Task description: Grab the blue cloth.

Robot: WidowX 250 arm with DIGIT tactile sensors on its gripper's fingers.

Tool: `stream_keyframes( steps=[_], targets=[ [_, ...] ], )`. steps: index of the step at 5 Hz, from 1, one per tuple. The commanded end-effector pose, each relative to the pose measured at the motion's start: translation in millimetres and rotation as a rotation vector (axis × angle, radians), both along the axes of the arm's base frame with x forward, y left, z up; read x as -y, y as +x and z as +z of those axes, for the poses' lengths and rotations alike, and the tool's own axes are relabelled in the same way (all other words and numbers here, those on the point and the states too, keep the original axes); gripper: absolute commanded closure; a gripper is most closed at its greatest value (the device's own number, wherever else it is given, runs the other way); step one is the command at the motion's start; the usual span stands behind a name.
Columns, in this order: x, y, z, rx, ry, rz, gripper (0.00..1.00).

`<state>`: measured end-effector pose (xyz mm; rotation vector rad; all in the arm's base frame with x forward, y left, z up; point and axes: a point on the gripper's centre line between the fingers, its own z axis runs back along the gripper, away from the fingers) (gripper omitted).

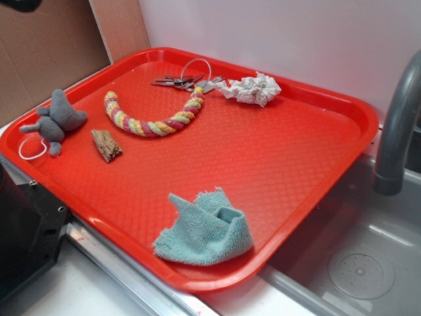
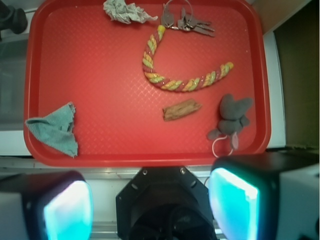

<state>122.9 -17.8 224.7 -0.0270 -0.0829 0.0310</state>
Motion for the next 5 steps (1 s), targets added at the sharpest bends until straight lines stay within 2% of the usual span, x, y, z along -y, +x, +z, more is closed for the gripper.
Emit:
stream_keyframes(
  steps=[1, 2, 3, 5],
  targets=[
    [14.6, 19.7, -10.8, 0.015, 0.037, -0.190, 0.00],
    [40.2, 31.9, -25.4, 0.053, 0.038, -0.439, 0.00],
    [62.1, 41.4, -45.2, 0.120, -0.005, -0.688, 0.00],
    [96.8, 46.6, -92.4, 0.115, -0.079, -1.121, 0.00]
  ],
)
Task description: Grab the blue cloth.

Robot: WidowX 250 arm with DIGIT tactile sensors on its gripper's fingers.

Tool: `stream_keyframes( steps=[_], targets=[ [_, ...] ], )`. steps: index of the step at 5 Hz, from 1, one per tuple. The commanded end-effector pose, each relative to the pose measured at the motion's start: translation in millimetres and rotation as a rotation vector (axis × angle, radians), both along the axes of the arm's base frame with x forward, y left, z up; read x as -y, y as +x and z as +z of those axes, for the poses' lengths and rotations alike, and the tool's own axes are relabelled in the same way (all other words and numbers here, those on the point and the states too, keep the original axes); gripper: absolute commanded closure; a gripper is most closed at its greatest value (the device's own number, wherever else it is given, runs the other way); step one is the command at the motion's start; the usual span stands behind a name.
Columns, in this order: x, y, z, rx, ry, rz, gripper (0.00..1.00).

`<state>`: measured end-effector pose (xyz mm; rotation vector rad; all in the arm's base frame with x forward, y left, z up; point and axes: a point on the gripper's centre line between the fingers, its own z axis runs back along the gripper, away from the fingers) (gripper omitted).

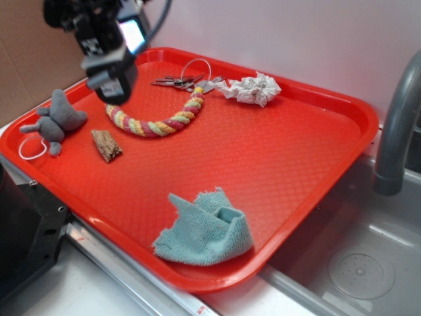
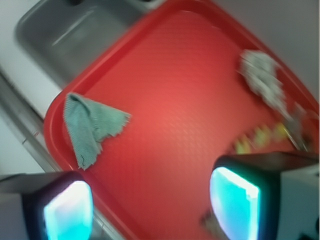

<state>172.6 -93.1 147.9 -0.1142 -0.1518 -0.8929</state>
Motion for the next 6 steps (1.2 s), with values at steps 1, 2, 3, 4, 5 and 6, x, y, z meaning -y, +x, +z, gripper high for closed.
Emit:
stream_keyframes(
  steps=[1, 2, 3, 4, 5, 6],
  targets=[
    [33.2, -6.4, -35.4, -0.001, 0.002, -0.292, 0.00],
    [42.9, -14.5, -62.0, -0.044, 0.016, -0.391, 0.00],
    [49.7, -24.6, -83.0, -0.074, 0.058, -0.428, 0.00],
    [57.7, -33.1, -104.1, -0.104, 0.085, -0.467, 0.00],
    [66.4, -33.4, -119.0, -0.125, 0.139, -0.468, 0.00],
    [67.6, -26.6, -114.5, -0.090, 0.164, -0.429, 1.00]
  ],
)
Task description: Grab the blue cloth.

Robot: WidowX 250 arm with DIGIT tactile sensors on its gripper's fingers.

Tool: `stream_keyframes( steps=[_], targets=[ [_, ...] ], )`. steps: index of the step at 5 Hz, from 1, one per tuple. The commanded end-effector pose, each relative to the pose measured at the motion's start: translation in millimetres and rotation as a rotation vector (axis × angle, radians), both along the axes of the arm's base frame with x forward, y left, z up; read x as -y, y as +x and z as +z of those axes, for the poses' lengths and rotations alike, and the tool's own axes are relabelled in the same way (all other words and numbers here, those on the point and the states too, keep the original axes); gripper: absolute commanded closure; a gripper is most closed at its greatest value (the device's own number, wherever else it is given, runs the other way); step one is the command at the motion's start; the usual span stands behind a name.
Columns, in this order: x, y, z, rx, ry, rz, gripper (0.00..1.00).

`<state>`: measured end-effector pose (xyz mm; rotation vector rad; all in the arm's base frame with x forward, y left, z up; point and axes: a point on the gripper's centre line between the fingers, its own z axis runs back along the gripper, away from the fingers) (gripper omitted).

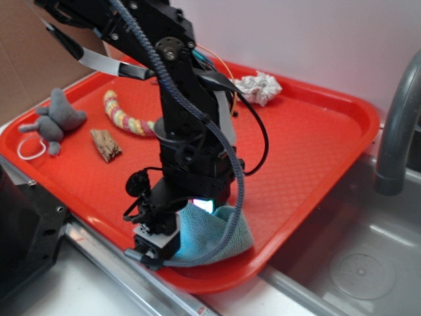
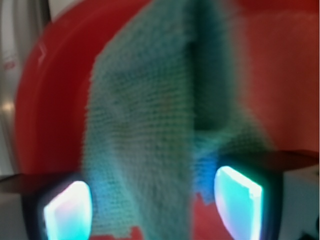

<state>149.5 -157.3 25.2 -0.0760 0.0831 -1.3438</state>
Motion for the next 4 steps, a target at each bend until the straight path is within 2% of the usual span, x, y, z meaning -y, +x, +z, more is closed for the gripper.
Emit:
stream_keyframes(
  steps=[1, 3, 4],
  targets=[
    [3.8, 2.6, 7.6, 0.060, 0.013, 0.057, 1.00],
    [-0.9, 10.7, 8.2, 0.036, 0.011, 0.115, 1.00],
    [-11.0, 20.4, 18.7, 0.045, 0.037, 0.217, 1.00]
  ],
)
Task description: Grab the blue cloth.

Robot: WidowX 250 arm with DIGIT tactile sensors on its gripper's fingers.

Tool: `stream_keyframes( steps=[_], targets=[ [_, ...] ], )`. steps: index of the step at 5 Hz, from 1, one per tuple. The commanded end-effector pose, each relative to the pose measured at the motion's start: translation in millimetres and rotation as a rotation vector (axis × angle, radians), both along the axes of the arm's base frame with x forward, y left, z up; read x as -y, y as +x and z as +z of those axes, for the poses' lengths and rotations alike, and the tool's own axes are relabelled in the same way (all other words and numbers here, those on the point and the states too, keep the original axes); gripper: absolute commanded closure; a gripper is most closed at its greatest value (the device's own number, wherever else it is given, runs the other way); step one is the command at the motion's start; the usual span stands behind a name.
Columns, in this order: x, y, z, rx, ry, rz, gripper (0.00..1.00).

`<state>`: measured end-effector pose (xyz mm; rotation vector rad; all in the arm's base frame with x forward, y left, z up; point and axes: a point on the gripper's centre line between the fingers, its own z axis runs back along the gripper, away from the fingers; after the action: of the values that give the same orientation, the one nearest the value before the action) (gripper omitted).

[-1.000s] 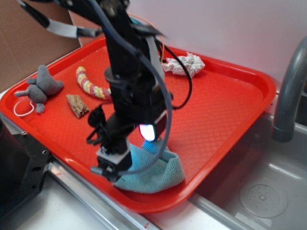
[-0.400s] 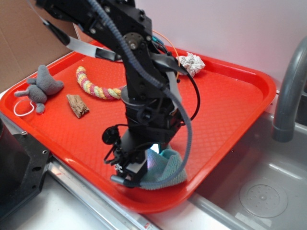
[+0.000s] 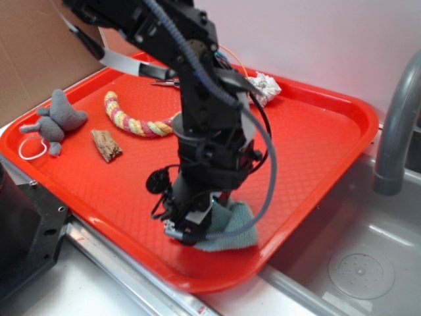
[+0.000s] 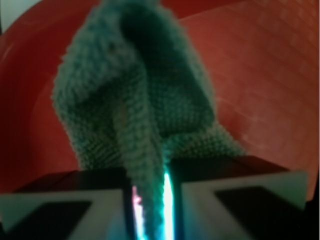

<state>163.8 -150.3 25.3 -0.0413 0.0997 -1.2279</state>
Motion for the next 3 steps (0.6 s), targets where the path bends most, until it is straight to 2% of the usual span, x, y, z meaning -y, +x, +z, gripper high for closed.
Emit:
stream_keyframes(
  steps=[1, 2, 3],
  targets=[
    [-18.8, 10.6, 41.6, 0.094, 0.022, 0.320, 1.00],
    [-46.6, 3.9, 88.3, 0.153, 0.068, 0.570, 1.00],
    [-84.8, 1.3, 125.8, 0.144, 0.026, 0.824, 1.00]
  ],
)
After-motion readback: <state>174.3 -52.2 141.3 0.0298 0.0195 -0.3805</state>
